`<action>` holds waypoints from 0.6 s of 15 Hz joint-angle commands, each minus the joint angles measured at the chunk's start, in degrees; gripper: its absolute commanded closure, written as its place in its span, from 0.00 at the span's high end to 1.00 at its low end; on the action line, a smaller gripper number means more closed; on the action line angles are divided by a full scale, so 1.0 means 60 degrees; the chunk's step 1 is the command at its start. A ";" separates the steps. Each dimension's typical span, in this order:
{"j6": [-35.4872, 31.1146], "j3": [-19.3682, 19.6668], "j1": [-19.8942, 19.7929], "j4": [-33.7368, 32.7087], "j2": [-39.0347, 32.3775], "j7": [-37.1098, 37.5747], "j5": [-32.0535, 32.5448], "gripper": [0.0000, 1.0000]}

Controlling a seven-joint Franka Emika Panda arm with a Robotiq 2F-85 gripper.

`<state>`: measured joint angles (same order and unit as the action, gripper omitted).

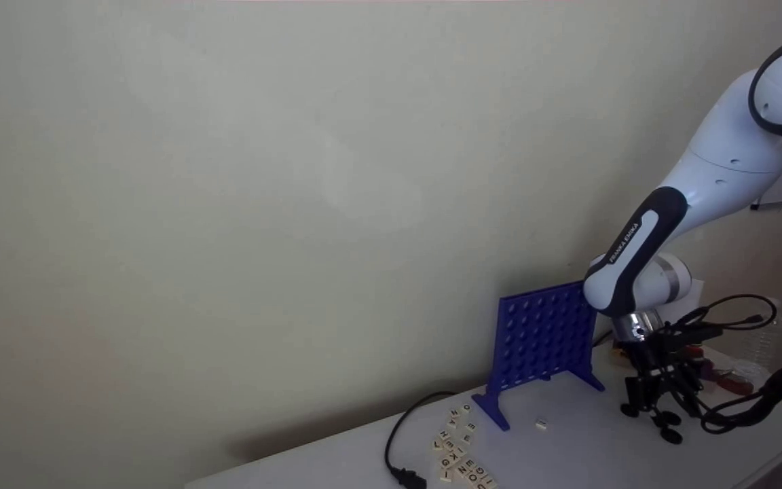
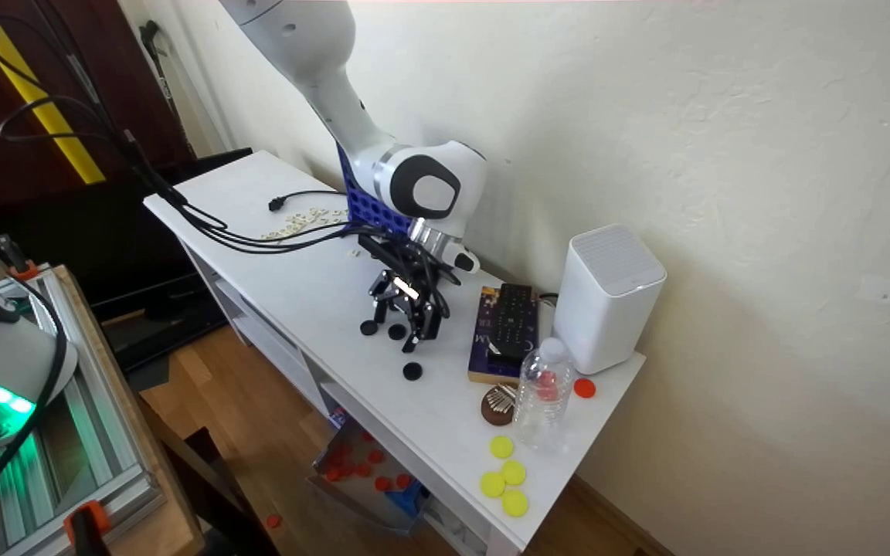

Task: Put one black chip in the blue gameboard.

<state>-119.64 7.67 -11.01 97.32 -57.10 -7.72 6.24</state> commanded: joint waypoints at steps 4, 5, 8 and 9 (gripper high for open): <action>-0.0336 -0.0205 -0.0418 0.0135 0.0197 0.0117 -0.0718 1.00; -0.0352 -0.0211 -0.0446 0.0121 0.0200 0.0124 -0.0792 1.00; -0.0399 -0.0218 -0.0504 0.0108 0.0244 0.0098 -0.0942 1.00; -0.0429 -0.0216 -0.0518 0.0102 0.0254 0.0098 -0.0979 1.00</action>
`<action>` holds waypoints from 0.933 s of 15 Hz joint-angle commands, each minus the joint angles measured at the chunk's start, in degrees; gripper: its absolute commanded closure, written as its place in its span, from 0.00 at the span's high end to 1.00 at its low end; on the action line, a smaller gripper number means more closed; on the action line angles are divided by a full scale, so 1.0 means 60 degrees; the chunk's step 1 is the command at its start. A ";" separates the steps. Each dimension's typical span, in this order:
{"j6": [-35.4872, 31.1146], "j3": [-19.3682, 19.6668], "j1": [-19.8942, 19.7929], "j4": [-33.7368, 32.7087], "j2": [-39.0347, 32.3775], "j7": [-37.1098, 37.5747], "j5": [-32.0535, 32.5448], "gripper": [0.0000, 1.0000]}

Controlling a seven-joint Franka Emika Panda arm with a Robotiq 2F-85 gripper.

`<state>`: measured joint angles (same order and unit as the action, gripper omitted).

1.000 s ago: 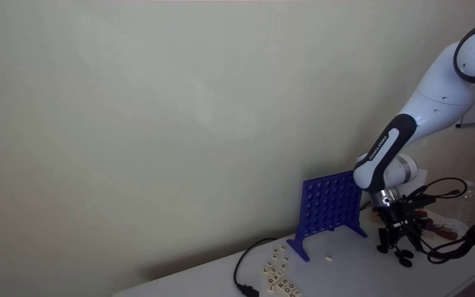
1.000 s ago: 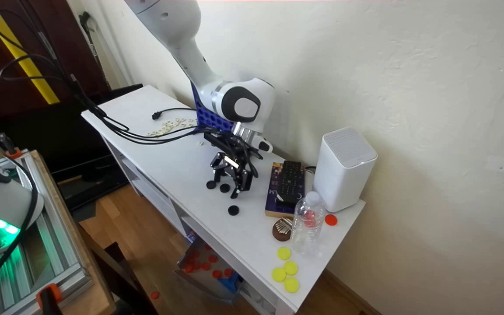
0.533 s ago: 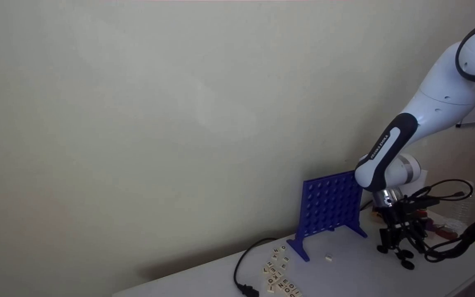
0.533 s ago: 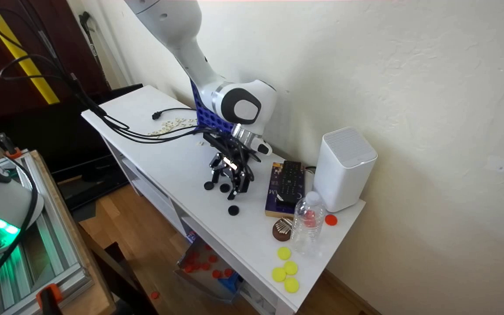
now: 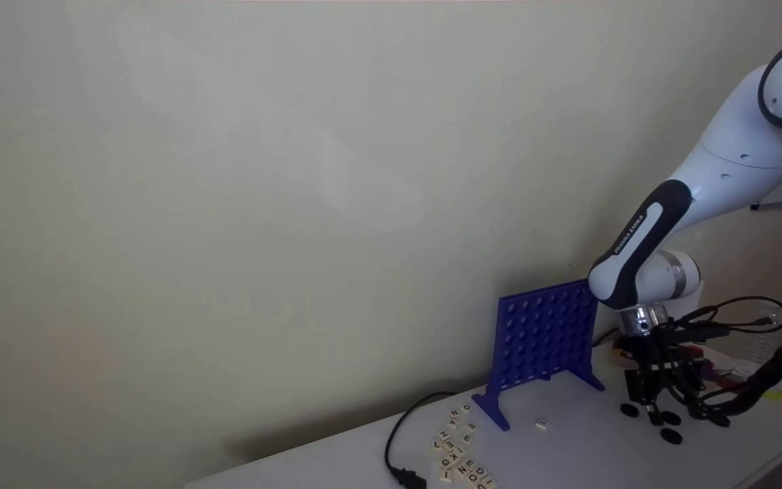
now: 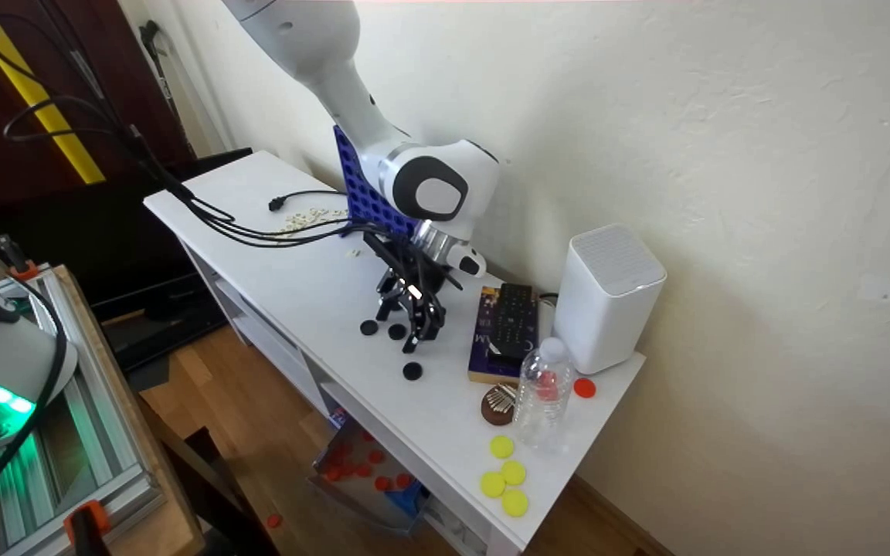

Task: Put one black chip in the blue gameboard.

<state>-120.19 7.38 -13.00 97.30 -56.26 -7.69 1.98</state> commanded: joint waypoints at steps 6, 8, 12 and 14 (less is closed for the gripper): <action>-0.0469 -0.0142 -0.0190 0.0089 0.0164 0.0086 -0.0340 0.88; -0.0467 -0.0149 -0.0184 0.0080 0.0185 0.0085 -0.0344 0.64; -0.0461 -0.0157 -0.0169 0.0088 0.0257 0.0077 -0.0341 0.46; -0.0444 -0.0126 -0.0130 0.0084 0.0249 0.0094 -0.0284 0.70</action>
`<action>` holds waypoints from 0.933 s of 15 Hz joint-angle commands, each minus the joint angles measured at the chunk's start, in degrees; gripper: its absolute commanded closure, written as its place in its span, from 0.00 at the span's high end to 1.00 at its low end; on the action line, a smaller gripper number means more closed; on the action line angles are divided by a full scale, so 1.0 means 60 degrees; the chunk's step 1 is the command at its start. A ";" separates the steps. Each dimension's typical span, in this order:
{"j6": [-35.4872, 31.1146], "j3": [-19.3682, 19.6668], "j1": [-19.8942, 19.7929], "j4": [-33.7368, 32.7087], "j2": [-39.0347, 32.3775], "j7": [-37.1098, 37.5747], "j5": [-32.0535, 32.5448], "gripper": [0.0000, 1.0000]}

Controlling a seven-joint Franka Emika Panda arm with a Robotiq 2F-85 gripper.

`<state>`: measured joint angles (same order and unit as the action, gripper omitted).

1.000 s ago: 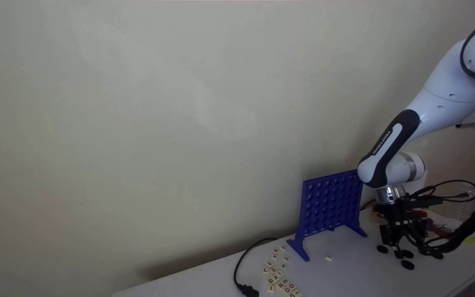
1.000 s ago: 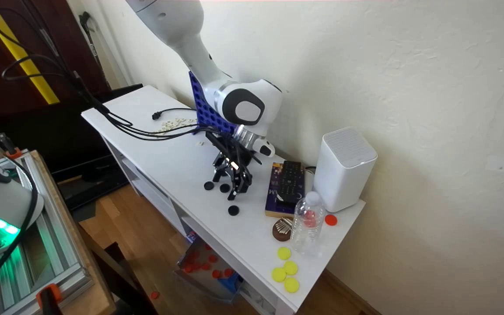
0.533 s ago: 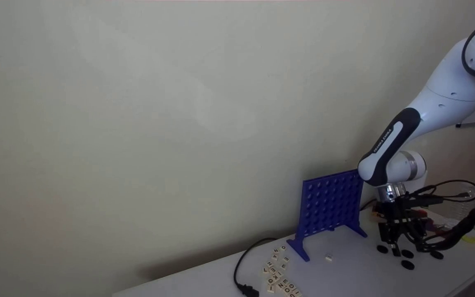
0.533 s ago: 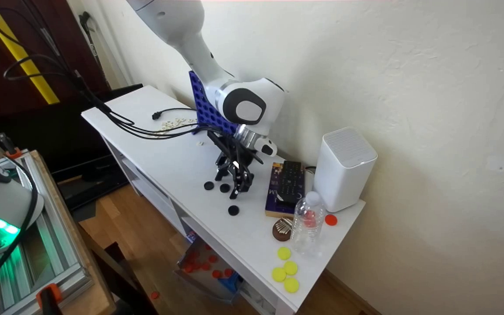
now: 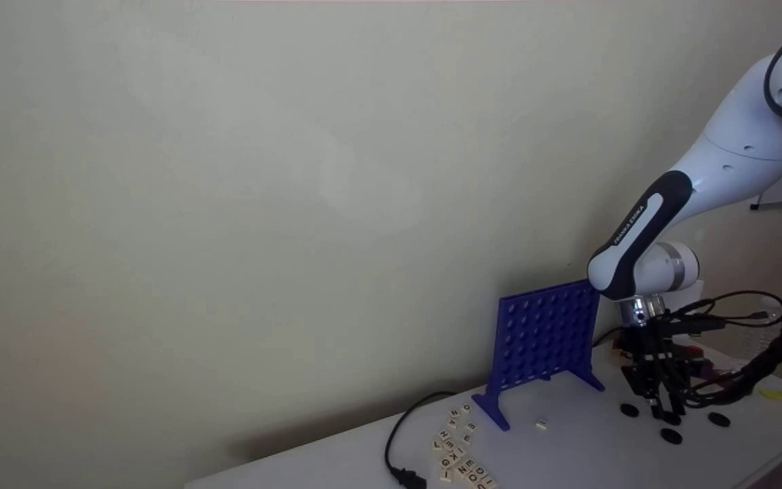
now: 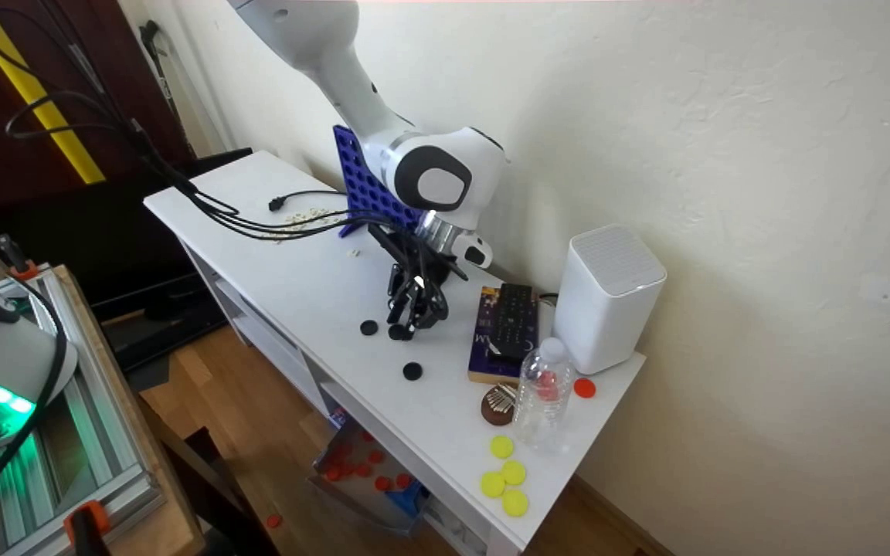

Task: Put one black chip in the blue gameboard.

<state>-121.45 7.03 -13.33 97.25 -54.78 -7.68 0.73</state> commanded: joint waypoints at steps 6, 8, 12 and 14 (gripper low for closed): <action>-0.0157 0.0012 0.0038 0.0078 -0.0067 0.0131 0.0085 0.87; -0.0137 0.0009 0.0053 0.0082 -0.0063 0.0114 0.0104 0.63; -0.0012 0.0044 0.0150 0.0060 -0.0139 0.0112 0.0246 0.40; 0.0031 0.0041 0.0193 0.0041 -0.0133 0.0148 0.0239 0.27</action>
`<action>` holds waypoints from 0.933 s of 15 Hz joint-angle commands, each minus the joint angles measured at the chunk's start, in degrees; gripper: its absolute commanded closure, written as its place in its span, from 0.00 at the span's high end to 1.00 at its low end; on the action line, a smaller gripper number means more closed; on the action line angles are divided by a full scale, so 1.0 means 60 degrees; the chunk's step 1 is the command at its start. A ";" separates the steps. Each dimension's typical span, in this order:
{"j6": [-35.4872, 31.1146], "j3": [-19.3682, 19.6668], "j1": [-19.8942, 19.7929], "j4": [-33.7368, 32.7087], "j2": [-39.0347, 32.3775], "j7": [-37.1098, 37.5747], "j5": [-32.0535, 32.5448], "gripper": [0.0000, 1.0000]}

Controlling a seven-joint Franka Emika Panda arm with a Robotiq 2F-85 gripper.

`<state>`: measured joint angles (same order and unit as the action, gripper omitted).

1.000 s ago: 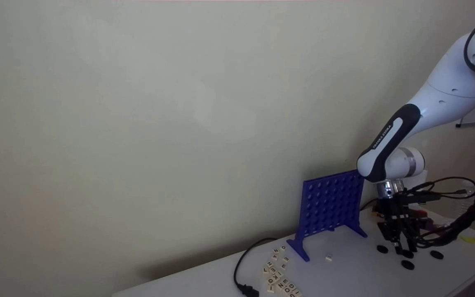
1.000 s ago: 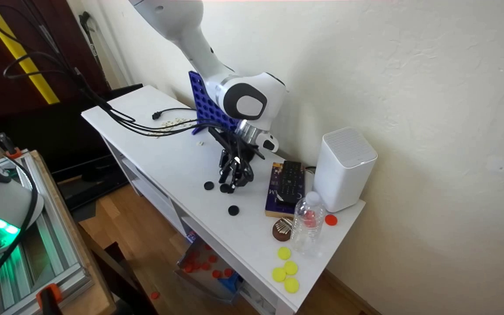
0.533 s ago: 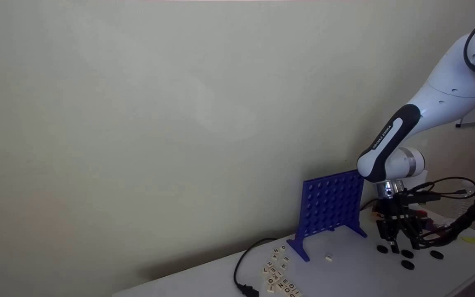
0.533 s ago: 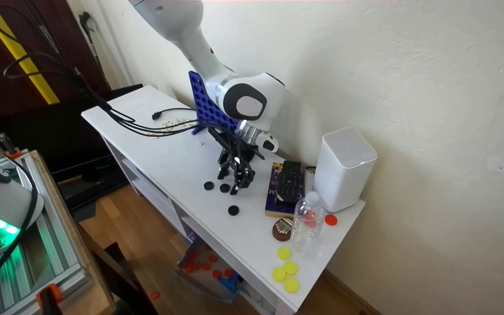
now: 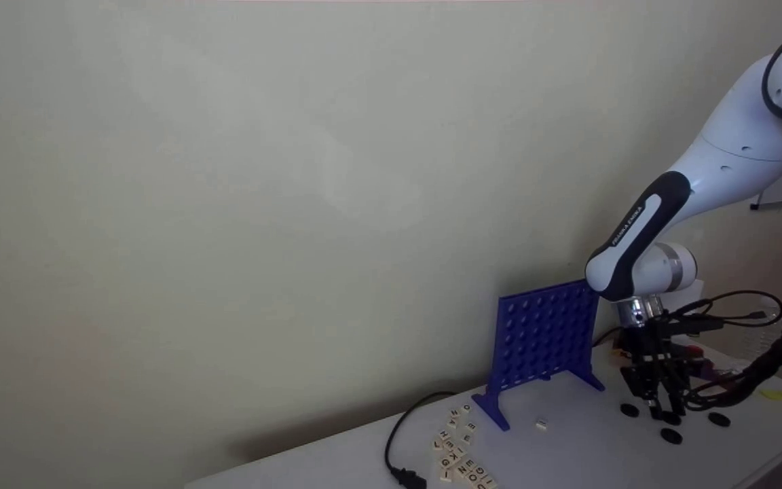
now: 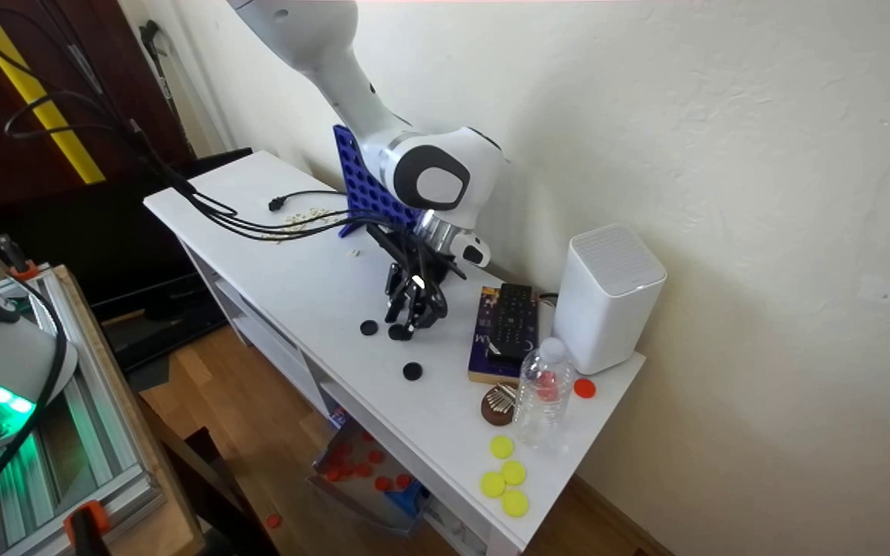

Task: Put one black chip in the blue gameboard.

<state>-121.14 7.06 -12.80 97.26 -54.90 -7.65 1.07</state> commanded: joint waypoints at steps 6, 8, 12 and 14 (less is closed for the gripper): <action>0.0022 0.0058 0.0180 0.0009 -0.0122 0.0166 0.0197 0.09; -0.0074 0.0031 0.0137 0.0157 0.0010 0.0053 0.0190 0.09; -0.1119 0.0101 0.0135 0.1397 0.0913 -0.0175 0.0325 0.09; -0.2101 0.0181 0.0150 0.2328 0.1487 -0.0214 0.0440 0.09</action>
<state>-126.25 7.63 -12.03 101.58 -52.34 -8.23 1.89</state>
